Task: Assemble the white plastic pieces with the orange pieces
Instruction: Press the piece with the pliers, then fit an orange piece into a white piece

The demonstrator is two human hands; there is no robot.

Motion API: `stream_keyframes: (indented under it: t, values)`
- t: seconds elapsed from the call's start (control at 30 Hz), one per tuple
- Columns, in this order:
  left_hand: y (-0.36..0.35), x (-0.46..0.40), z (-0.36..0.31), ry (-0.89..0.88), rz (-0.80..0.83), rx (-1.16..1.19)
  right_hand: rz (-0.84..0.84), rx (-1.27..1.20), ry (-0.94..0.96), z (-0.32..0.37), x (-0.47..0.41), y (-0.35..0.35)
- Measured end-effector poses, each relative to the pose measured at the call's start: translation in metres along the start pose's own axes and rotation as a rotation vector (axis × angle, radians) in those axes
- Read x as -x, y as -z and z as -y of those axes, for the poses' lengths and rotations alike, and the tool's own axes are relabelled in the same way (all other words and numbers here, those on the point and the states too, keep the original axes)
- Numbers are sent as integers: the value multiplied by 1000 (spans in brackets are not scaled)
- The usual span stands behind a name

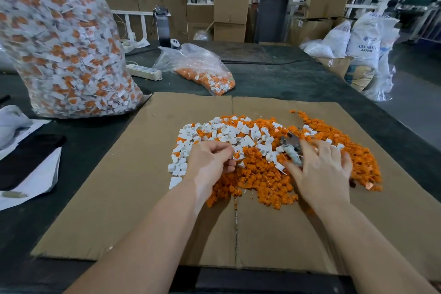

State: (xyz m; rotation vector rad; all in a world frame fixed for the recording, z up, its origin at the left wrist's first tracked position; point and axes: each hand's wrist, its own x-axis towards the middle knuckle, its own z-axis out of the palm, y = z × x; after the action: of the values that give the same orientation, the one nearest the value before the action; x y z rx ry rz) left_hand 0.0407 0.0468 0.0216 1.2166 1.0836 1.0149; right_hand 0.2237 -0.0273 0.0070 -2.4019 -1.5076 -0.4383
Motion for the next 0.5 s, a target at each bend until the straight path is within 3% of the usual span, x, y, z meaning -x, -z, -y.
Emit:
stream_keyframes:
  t: [0.07, 0.17, 0.37, 0.5]
  values:
    - [-2, 2, -1, -17, 23, -18, -128, -277, 229, 19, 3, 3]
    - [-6, 4, -2, -51, 81, -41, -170, -533, 483, 44, 12, 5]
    - [0, 6, -1, 6, 174, -47, -186, -678, 474, 53, 17, 3]
    - [10, 11, 3, -147, 244, -265, -156, -737, 435, 54, 20, 1]
